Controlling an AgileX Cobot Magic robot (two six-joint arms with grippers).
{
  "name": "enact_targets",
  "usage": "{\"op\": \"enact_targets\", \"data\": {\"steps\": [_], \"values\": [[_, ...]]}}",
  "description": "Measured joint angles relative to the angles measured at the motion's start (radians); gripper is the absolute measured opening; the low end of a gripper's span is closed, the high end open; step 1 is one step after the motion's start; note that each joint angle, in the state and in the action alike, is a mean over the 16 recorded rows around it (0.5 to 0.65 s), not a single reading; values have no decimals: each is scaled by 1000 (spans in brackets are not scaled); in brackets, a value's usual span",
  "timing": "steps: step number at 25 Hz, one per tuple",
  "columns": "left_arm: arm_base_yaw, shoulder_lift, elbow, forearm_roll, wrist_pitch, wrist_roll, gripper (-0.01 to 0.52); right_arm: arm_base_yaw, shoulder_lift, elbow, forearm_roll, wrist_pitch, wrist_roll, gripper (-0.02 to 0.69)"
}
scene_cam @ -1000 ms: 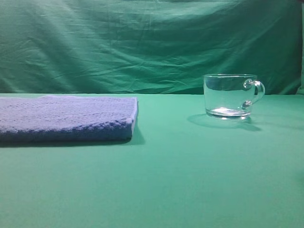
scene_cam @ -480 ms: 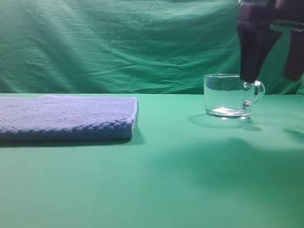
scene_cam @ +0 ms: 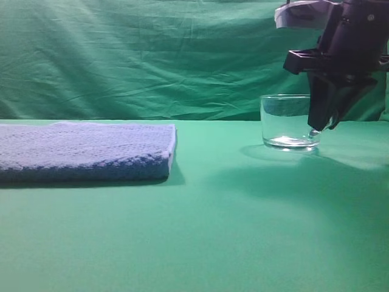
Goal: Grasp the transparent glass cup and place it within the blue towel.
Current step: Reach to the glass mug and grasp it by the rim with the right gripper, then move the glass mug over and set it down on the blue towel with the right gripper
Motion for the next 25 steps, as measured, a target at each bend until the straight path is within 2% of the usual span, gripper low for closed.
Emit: {"op": "enact_targets", "data": {"steps": [8, 15, 22, 25], "values": [[0, 0, 0, 0, 0, 0, 0, 185, 38, -222, 0, 14, -29, 102], [0, 0, 0, 0, 0, 0, 0, 346, 197, -441, 1, -4, -53, 102], [0, 0, 0, 0, 0, 0, 0, 418, 384, -595, 2, -14, -71, 102], [0, 0, 0, 0, 0, 0, 0, 428, 434, -632, 2, -14, -73, 126]]}}
